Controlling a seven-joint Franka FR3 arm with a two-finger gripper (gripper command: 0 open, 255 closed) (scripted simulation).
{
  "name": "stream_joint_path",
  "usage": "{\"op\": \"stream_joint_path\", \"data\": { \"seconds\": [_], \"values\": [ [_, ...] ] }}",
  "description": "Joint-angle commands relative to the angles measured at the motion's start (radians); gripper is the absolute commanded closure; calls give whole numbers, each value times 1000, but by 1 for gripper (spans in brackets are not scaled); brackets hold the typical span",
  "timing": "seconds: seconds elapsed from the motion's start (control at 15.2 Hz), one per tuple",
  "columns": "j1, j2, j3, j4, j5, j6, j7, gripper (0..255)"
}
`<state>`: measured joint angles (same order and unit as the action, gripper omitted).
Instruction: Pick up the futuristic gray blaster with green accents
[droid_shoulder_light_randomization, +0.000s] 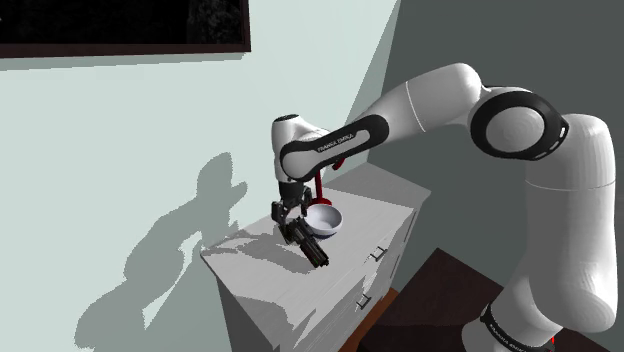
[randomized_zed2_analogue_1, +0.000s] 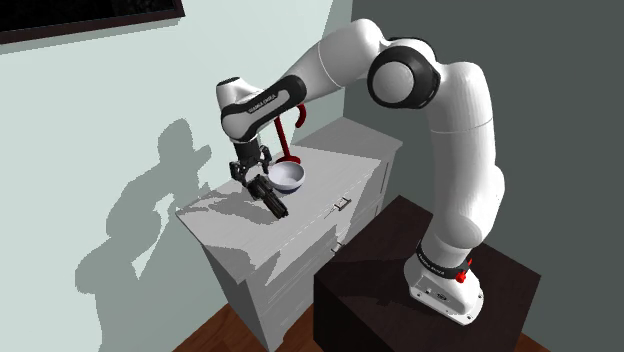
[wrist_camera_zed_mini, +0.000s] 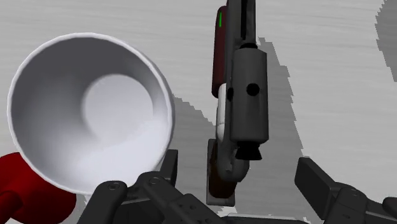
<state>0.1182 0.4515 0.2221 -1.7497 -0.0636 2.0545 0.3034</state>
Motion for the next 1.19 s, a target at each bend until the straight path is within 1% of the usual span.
{"op": "stream_joint_path", "data": {
  "seconds": [0.0, 0.26, 0.33, 0.92, 1.12],
  "values": [
    [1, 16, -2, -7, -3, 22, 1, 0],
    [3, 35, -4, -15, -8, 49, 3, 0],
    [2, 35, -5, -14, -8, 49, 2, 255],
    [3, 35, -4, -15, -8, 49, 3, 255],
    [1, 12, -1, -5, -3, 18, 1, 255]
  ]
}}
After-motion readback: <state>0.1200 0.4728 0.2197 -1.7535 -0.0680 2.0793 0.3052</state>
